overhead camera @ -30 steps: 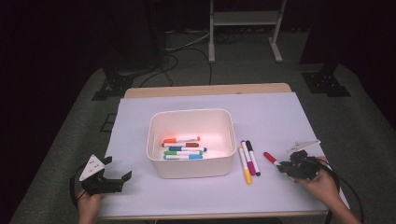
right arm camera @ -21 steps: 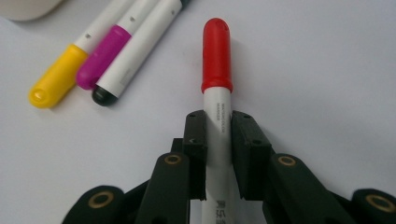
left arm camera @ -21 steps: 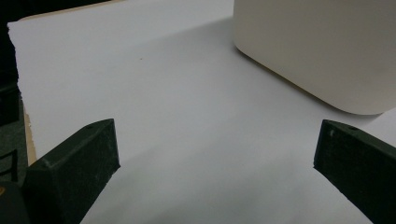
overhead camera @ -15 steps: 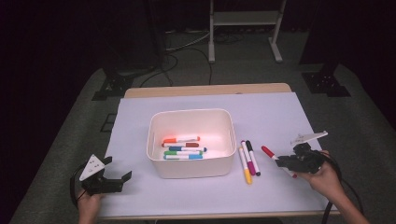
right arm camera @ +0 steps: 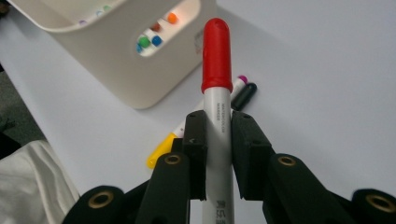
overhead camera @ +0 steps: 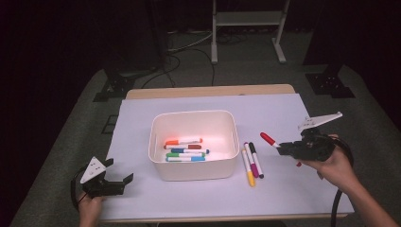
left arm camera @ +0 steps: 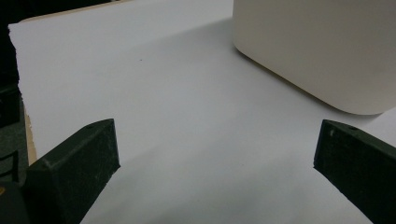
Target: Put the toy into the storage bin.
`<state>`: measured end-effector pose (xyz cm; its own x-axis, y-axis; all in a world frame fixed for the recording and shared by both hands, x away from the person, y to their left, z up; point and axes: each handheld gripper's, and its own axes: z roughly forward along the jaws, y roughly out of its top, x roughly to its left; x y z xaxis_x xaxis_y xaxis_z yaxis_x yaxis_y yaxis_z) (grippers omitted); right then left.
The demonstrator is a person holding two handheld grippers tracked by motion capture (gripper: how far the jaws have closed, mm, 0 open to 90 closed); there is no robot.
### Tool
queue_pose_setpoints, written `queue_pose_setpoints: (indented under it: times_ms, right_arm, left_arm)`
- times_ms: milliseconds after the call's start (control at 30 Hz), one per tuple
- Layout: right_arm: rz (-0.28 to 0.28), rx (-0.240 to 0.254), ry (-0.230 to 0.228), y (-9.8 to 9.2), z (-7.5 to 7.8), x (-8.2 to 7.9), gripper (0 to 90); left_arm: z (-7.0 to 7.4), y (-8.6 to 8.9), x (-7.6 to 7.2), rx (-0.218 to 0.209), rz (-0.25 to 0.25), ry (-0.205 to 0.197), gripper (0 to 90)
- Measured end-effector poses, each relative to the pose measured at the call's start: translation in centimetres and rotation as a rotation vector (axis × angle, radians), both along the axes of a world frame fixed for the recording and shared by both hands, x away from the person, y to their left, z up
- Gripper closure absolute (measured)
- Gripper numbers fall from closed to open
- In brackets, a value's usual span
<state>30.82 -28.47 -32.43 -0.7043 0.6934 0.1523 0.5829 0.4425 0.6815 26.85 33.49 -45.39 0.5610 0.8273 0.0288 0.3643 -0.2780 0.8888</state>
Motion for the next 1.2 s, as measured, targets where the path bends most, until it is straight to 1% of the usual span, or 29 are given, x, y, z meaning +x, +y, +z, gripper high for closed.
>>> queue_pose_setpoints:
  times_ms: [67, 100, 267, 433, 567, 733, 767, 867, 1100, 1200]
  right_arm:
    - [0.013, -0.003, -0.011, 0.5, 1.0, -0.1, 75.9]
    - [0.021, -0.01, -0.024, 0.7, 1.4, -0.1, 75.9]
    - [0.054, -0.004, -0.036, 1.9, 3.6, 0.1, 75.9]
    - [0.101, -0.013, -0.052, 3.7, 5.0, 0.5, 75.9]
    - [0.144, -0.014, -0.049, 5.4, 5.8, 0.9, 75.8]
    - [0.192, -0.015, -0.054, 7.3, 6.8, 1.2, 75.9]
    - [0.21, -0.017, -0.057, 7.8, 6.9, 1.2, 75.9]
    - [0.228, -0.022, -0.054, 8.8, 7.2, 1.3, 75.8]
    - [0.294, -0.021, -0.048, 11.9, 7.6, 1.9, 75.8]
    - [0.323, -0.028, -0.05, 13.1, 7.6, 2.2, 75.9]
  left_arm:
    - [0.0, 0.0, 0.0, -0.002, 0.0, 0.0, 0.0]
    - [0.0, 0.0, 0.0, -0.003, 0.001, 0.001, 0.0]
    - [0.0, 0.0, 0.0, -0.002, 0.0, 0.001, 0.0]
    - [0.0, 0.0, 0.1, 0.008, -0.009, 0.008, 0.0]
    - [0.0, 0.0, 0.1, 0.004, -0.004, 0.004, 0.0]
    - [0.0, 0.0, 0.1, 0.004, -0.006, 0.011, 0.0]
    - [0.0, 0.0, 0.1, 0.001, -0.006, 0.01, 0.0]
    - [0.0, 0.0, 0.1, -0.003, -0.005, 0.009, 0.0]
    - [0.0, 0.0, 0.1, -0.005, -0.005, 0.011, 0.0]
    - [0.0, 0.1, 0.1, -0.006, -0.007, 0.012, 0.0]
